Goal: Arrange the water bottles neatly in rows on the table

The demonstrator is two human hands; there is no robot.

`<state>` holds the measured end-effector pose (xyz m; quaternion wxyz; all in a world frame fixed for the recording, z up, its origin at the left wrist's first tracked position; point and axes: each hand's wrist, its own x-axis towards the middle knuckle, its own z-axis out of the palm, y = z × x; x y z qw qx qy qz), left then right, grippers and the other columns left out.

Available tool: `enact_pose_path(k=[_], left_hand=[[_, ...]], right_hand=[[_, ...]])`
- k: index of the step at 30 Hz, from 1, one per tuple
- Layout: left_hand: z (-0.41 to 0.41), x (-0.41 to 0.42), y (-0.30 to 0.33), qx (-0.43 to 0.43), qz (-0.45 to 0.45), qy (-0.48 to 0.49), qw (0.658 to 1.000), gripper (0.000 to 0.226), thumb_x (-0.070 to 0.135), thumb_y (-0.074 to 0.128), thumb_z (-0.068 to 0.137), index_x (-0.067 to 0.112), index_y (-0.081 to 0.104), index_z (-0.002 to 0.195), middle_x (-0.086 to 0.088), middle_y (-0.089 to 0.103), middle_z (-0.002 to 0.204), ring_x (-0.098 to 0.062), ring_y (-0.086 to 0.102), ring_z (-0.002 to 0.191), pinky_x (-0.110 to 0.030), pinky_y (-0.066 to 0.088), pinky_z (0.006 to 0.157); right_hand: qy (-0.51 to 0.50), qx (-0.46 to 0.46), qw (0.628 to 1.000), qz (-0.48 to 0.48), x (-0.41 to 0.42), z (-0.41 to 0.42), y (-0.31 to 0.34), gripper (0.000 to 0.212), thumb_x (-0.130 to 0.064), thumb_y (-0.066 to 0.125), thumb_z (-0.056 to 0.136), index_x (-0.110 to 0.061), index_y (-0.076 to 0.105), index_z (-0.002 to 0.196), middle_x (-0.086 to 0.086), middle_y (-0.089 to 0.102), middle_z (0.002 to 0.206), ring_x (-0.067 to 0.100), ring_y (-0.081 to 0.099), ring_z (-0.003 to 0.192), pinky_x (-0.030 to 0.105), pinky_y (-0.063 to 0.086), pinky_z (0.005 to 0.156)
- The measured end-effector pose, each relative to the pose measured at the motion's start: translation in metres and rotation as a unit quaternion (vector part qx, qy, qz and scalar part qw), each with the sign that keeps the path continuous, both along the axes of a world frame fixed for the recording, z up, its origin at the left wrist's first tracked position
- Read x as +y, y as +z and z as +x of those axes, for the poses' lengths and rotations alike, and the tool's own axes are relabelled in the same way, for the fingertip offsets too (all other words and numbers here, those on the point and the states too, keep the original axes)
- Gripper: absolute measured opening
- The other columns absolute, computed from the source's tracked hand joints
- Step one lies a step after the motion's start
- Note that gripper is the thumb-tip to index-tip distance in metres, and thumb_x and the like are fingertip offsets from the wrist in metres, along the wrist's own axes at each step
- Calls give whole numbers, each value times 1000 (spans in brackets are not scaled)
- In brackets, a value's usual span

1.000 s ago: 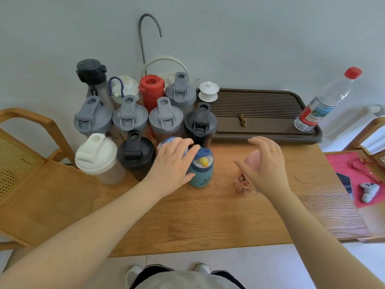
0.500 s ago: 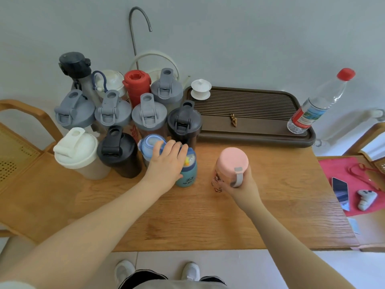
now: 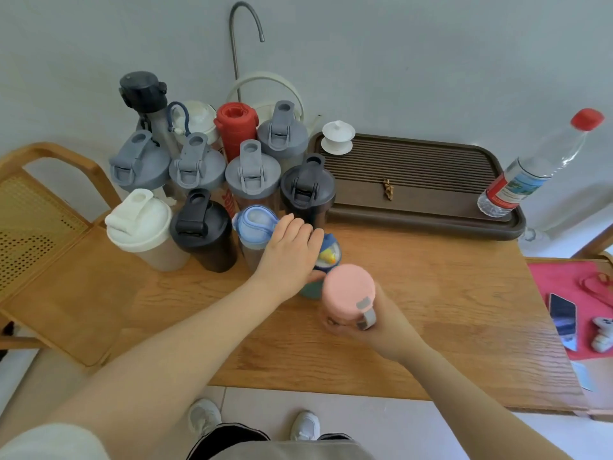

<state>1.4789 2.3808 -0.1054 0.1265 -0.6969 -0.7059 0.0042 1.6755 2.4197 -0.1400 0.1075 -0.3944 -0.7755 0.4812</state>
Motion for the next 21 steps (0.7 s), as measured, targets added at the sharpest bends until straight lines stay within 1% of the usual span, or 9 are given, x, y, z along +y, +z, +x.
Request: enact_pose_path(k=[2, 4, 6, 8, 11, 13, 15, 17, 21], left_hand=[[-2, -1, 0, 7, 21, -17, 1000, 48, 34, 68, 64, 8, 65, 103, -6, 69, 92, -25, 64, 93, -42, 36, 102], [-9, -6, 8, 5, -8, -34, 999, 45, 16, 55, 74, 7, 57, 119, -10, 67, 109, -26, 58, 109, -43, 30, 107], [-21, -15, 14, -38, -87, -61, 994, 61, 11, 47, 85, 10, 26, 142, -10, 38, 145, -22, 28, 137, -35, 10, 115], [-35, -28, 25, -133, -172, -78, 973, 80, 21, 55, 86, 17, 4, 147, -2, 12, 155, -15, 5, 142, -26, -2, 112], [-42, -51, 38, -236, -173, -138, 946, 91, 38, 67, 75, 24, 13, 146, 6, 23, 152, -7, 18, 137, -20, 8, 110], [-38, -60, 37, -254, -161, -136, 944, 94, 51, 70, 69, 28, 17, 144, 9, 28, 149, -7, 25, 134, -23, 15, 107], [-29, -60, 32, -254, -150, -114, 949, 98, 58, 69, 67, 29, 17, 144, 10, 28, 149, -8, 26, 134, -23, 16, 105], [-17, -54, 27, -256, -149, -95, 950, 98, 61, 69, 65, 29, 19, 143, 9, 30, 148, -10, 29, 131, -25, 20, 103], [-1, -46, 23, -186, -124, -73, 972, 91, 64, 62, 69, 25, 23, 141, 4, 41, 136, -15, 42, 119, -30, 31, 92]], right_hand=[[33, -15, 999, 19, -9, -10, -3, 80, -33, 83, 64, -39, 30, 124, -11, 54, 119, 9, 54, 107, 35, 50, 89], [42, -15, 999, 13, -18, -21, -4, 80, -32, 82, 65, -42, 28, 123, -13, 52, 120, 7, 52, 109, 32, 49, 90], [38, -8, 999, 15, -24, -31, -4, 81, -30, 83, 65, -38, 29, 125, -13, 50, 122, 7, 51, 112, 29, 47, 92], [55, -21, 998, 22, -28, -36, -3, 88, -24, 83, 66, -28, 26, 133, -6, 45, 130, 14, 49, 118, 28, 45, 93], [128, -197, 969, 76, -20, -36, 10, 91, -19, 76, 73, -23, 16, 141, 5, 35, 144, 26, 55, 112, 34, 48, 86], [106, -279, 943, 148, -6, -32, 26, 61, -17, 60, 85, -26, 30, 138, 5, 49, 135, 24, 59, 102, 34, 50, 77], [-21, -226, 960, 164, 12, -33, 38, 38, -8, 44, 91, -23, 49, 125, 2, 61, 122, 20, 60, 96, 30, 49, 75], [-98, -119, 979, 132, 28, -38, 41, 35, -6, 49, 90, -19, 51, 122, 0, 59, 123, 18, 57, 105, 28, 46, 83], [-21, -49, 998, -29, 36, -59, 35, 65, -16, 71, 78, -19, 38, 134, -1, 47, 136, 18, 45, 124, 35, 40, 101]])
